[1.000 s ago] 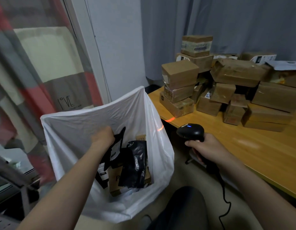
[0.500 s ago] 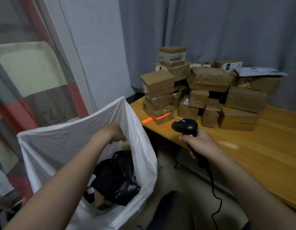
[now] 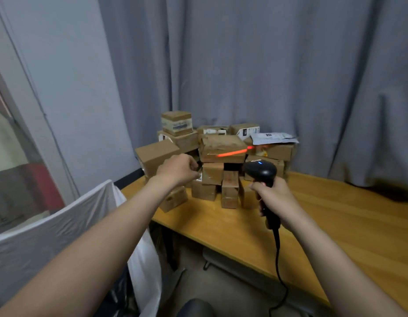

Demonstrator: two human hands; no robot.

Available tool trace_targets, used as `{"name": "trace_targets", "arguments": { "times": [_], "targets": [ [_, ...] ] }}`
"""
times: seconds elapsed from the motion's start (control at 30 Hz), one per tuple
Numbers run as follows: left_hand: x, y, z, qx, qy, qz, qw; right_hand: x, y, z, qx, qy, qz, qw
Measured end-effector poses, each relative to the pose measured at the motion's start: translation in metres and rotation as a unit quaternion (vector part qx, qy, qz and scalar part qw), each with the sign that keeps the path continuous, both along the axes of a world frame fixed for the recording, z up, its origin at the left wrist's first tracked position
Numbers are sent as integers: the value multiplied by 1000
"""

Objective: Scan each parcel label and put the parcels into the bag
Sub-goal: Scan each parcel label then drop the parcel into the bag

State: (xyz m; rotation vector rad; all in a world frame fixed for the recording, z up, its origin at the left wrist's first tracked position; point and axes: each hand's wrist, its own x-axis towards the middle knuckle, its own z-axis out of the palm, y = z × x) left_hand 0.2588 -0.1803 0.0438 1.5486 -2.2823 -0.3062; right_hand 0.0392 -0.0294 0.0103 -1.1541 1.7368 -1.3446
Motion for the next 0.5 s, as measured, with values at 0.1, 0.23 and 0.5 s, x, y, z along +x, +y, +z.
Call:
{"name": "trace_targets", "arguments": {
  "times": [0.1,0.23,0.5],
  "targets": [
    [-25,-19,0,-9,-13,-12,1000,-17,-12,1,-10,-1,-5,1000],
    [-54,-51,4,-33,-39,-26,998,-31,-34,1,-18,3,-15,1000],
    [-106,-124,5,-28,-92,-8,995,-52,-81,-7,-4,-3,-20,1000]
  ]
}}
